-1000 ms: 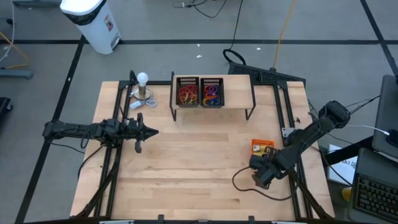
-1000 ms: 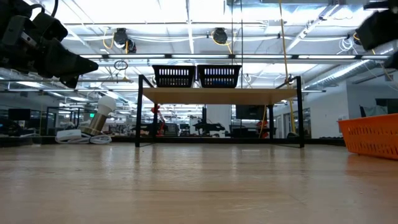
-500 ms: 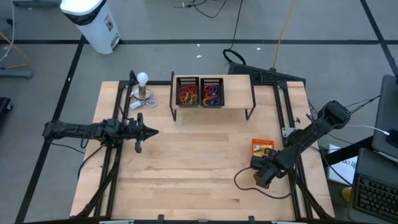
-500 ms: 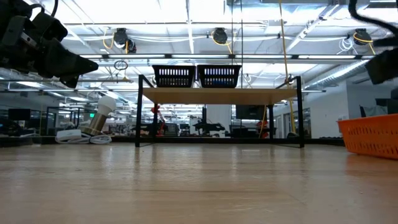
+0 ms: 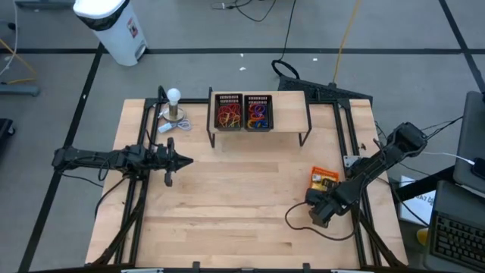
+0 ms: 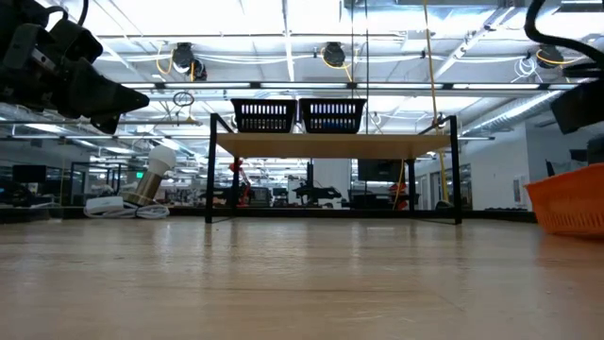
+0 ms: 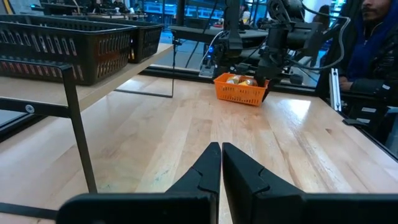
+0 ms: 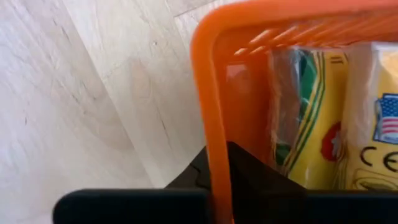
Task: Pick & Place Office Desk Supplies
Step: Put the orange bin on the shelf
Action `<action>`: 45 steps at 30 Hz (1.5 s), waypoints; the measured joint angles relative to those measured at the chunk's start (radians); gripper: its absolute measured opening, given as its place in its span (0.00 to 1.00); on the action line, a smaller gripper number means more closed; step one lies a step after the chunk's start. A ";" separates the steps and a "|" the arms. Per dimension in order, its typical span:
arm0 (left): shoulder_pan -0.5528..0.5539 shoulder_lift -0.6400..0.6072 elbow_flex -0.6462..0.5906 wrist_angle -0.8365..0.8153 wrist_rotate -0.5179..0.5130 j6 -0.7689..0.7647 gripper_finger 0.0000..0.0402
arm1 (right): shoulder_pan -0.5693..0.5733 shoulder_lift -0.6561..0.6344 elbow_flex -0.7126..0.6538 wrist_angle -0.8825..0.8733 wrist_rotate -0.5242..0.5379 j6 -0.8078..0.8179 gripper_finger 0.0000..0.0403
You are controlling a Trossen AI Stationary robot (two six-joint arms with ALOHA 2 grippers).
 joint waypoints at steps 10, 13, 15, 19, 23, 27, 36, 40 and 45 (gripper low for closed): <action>0.000 0.000 0.000 0.000 0.000 -0.007 0.05 | -0.001 0.001 0.165 -0.197 -0.004 -0.081 0.00; 0.000 0.000 0.000 0.000 0.000 -0.006 0.05 | -0.001 0.001 0.221 -0.248 0.012 -0.102 0.00; 0.000 0.000 0.000 0.000 0.000 -0.006 0.05 | -0.001 0.001 0.265 -0.266 0.027 -0.124 0.00; 0.000 0.000 0.000 0.001 0.000 -0.006 0.05 | -0.003 0.012 0.367 -0.329 0.062 -0.179 0.00; 0.000 0.000 0.000 0.001 0.001 -0.007 0.05 | -0.022 0.062 0.502 -0.437 0.078 -0.253 0.00; 0.000 0.000 0.000 0.001 0.001 -0.007 0.05 | -0.051 0.116 0.650 -0.523 0.081 -0.348 0.00; 0.000 0.000 0.000 0.002 0.001 -0.009 0.05 | -0.107 0.193 0.904 -0.727 0.162 -0.475 0.00; 0.000 0.000 0.000 0.002 0.001 -0.012 0.05 | -0.132 0.233 1.011 -0.813 0.186 -0.520 0.00; 0.000 0.000 0.000 0.001 0.002 -0.023 0.05 | -0.183 0.270 1.126 -0.829 0.187 -0.632 0.00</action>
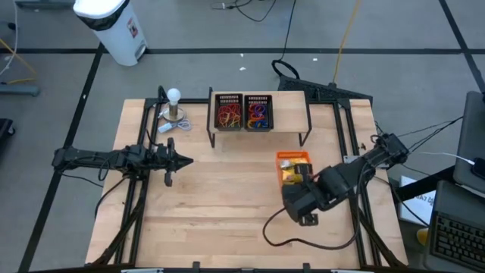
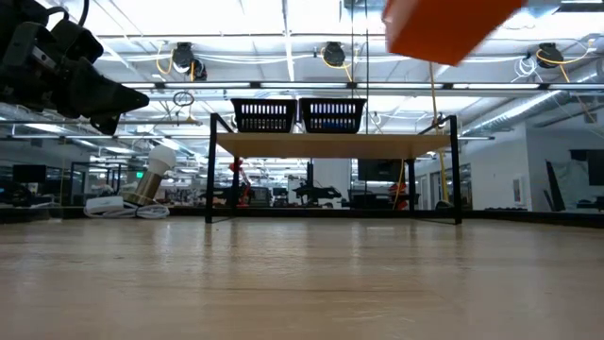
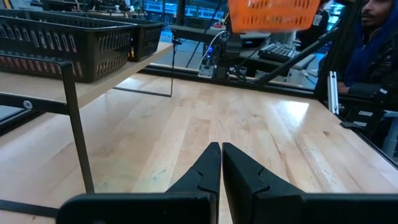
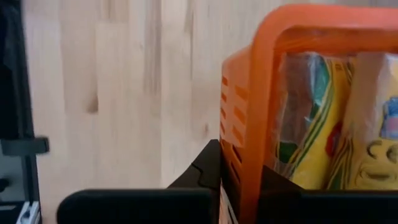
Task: Pick & Place Office Desk Supplies
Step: Put the orange bin on the shelf
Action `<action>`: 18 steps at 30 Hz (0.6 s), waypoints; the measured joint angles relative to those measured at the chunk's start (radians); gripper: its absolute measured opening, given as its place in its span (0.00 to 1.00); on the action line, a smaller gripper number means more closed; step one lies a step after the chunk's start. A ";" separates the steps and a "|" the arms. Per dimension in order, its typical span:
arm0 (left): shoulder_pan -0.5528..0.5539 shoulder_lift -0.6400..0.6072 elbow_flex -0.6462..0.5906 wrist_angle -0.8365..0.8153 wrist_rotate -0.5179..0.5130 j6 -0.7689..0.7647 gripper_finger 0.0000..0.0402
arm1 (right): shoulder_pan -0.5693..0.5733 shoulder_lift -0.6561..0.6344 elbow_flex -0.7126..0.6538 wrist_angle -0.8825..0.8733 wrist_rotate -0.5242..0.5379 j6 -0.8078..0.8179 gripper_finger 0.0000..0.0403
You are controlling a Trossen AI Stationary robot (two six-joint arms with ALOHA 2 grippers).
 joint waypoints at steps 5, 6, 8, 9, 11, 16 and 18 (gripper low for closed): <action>0.000 0.000 0.000 0.000 0.001 -0.001 0.05 | -0.063 0.010 0.084 -0.020 0.041 -0.095 0.00; 0.000 0.000 0.000 0.000 0.001 -0.001 0.05 | -0.078 0.010 0.100 -0.033 0.051 -0.106 0.00; 0.000 0.000 0.000 0.000 0.001 -0.001 0.05 | -0.109 0.008 0.121 -0.037 0.071 -0.125 0.00; 0.000 0.000 0.000 0.000 0.002 -0.001 0.05 | -0.126 0.002 0.126 -0.037 0.074 -0.141 0.00; 0.000 0.000 0.000 0.000 0.002 -0.001 0.05 | -0.162 -0.010 0.138 -0.037 0.074 -0.171 0.00; 0.000 0.000 0.000 0.000 0.018 0.002 0.05 | -0.279 -0.009 0.139 -0.038 0.073 -0.258 0.00; 0.000 0.000 0.000 0.000 0.018 0.002 0.05 | -0.321 -0.009 0.138 -0.034 0.073 -0.315 0.00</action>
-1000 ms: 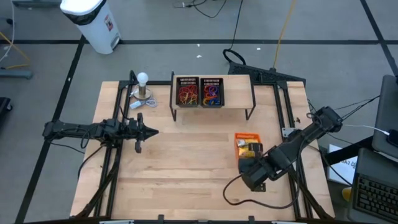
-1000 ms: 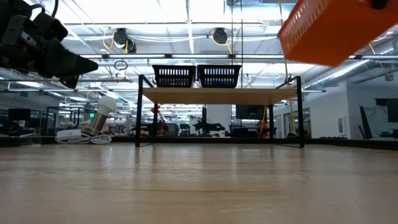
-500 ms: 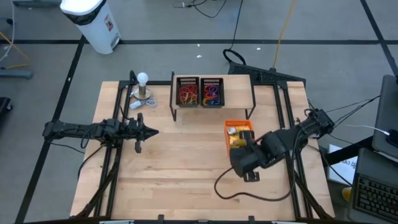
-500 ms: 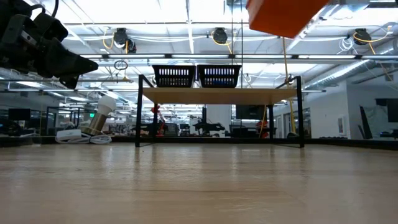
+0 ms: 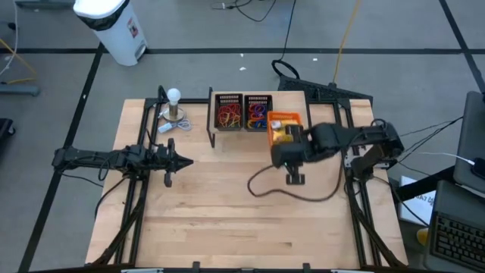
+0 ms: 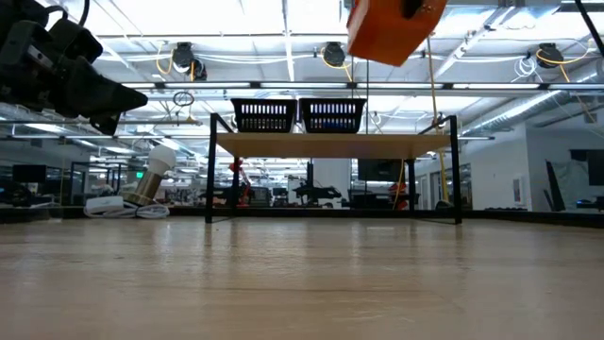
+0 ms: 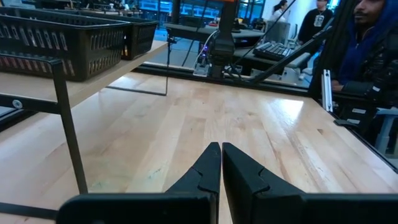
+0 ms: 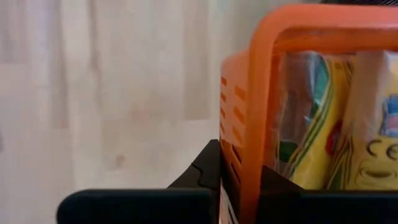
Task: Pick & Place Office Desk Supplies
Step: Put the orange bin on the shelf
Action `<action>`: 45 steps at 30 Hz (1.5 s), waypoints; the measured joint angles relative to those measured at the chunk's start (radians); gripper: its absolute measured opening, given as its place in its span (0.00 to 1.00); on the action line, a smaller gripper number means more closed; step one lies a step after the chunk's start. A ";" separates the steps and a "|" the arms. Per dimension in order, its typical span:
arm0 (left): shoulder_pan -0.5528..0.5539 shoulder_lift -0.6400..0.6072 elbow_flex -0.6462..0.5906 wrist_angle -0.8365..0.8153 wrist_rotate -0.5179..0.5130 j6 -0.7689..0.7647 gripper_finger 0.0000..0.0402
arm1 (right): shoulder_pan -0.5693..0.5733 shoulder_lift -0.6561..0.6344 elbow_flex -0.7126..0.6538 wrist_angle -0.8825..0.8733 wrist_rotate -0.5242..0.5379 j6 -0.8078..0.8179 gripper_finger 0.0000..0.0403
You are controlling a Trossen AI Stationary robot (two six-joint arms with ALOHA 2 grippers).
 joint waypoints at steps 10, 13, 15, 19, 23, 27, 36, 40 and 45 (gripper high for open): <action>0.000 0.000 0.000 0.000 0.001 0.024 0.05 | -0.216 -0.006 0.000 0.000 -0.006 -0.195 0.00; 0.000 0.000 0.000 -0.001 0.003 0.029 0.05 | -0.279 -0.007 0.000 -0.005 -0.032 -0.254 0.00; 0.000 0.000 0.000 -0.001 0.003 0.029 0.05 | -0.316 0.001 0.000 -0.003 -0.030 -0.288 0.00; 0.000 0.000 0.000 -0.001 0.003 0.029 0.05 | -0.387 0.004 -0.001 0.002 -0.032 -0.350 0.00; 0.000 0.000 0.000 -0.001 0.003 0.029 0.05 | -0.450 0.003 -0.016 -0.003 -0.055 -0.412 0.00; 0.000 0.000 0.000 -0.001 0.003 0.029 0.05 | -0.507 0.003 -0.078 0.029 -0.056 -0.480 0.00; 0.000 0.000 0.000 -0.001 0.003 0.029 0.05 | -0.605 0.001 -0.246 0.153 -0.056 -0.566 0.00; 0.000 0.000 0.000 -0.001 0.003 0.029 0.05 | -0.634 0.001 -0.285 0.184 -0.058 -0.583 0.00; 0.000 0.000 0.000 -0.001 0.003 0.034 0.05 | -0.658 0.000 -0.303 0.230 -0.124 -0.607 0.00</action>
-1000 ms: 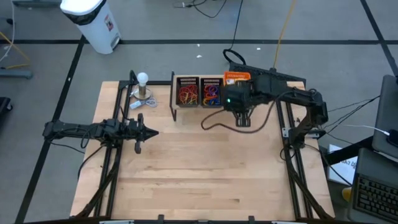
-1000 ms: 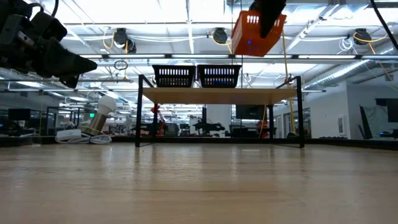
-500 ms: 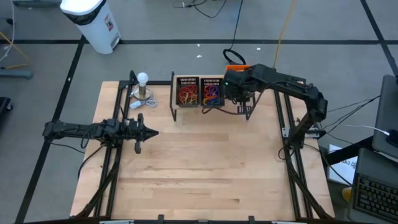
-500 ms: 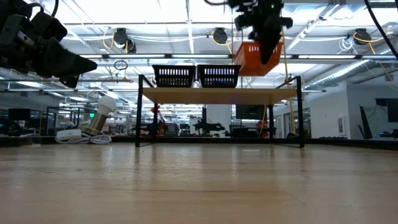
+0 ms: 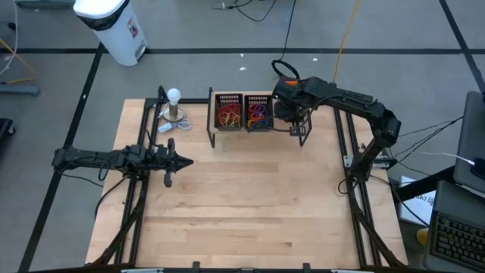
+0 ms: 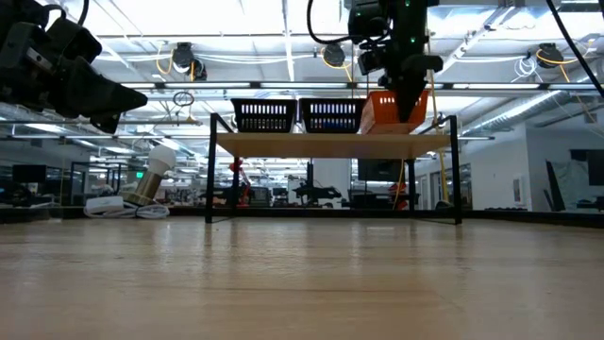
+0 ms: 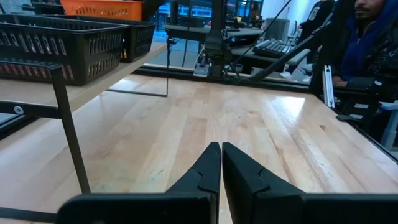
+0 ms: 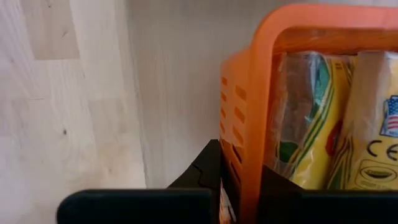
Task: Pick & Place Office Desk Supplies
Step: Put the orange bin on the shelf
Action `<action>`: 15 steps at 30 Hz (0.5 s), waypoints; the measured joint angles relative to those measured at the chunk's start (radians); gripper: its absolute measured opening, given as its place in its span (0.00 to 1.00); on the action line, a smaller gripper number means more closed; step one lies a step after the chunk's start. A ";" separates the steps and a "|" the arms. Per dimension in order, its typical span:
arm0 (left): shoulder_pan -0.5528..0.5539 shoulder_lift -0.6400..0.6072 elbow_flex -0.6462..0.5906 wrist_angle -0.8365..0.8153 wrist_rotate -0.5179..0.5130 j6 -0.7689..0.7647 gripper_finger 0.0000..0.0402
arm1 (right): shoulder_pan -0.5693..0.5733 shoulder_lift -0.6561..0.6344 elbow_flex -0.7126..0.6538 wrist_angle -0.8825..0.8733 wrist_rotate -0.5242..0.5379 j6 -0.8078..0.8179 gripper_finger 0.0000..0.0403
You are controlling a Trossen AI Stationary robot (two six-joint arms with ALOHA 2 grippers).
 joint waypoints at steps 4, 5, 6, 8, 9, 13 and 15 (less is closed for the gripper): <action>0.000 0.000 0.000 0.000 -0.001 0.004 0.05 | -0.005 0.000 -0.001 0.024 -0.012 -0.019 0.00; 0.000 0.000 0.000 0.000 0.000 0.004 0.05 | -0.005 0.000 -0.001 0.033 -0.017 -0.019 0.00; 0.000 0.000 0.000 0.000 -0.001 0.004 0.05 | -0.005 0.000 -0.001 0.039 -0.028 -0.019 0.00; 0.000 0.000 0.000 0.000 -0.001 0.004 0.05 | -0.005 0.000 -0.001 0.039 -0.036 -0.019 0.00; 0.000 0.000 0.000 0.000 -0.001 0.004 0.05 | -0.005 0.000 -0.001 0.039 -0.035 -0.017 0.00; 0.000 0.000 0.000 0.000 -0.001 0.004 0.05 | -0.005 0.000 -0.001 0.041 -0.038 -0.009 0.00; 0.000 0.000 0.000 0.000 -0.001 0.003 0.05 | -0.005 0.000 -0.001 0.042 -0.038 0.000 0.00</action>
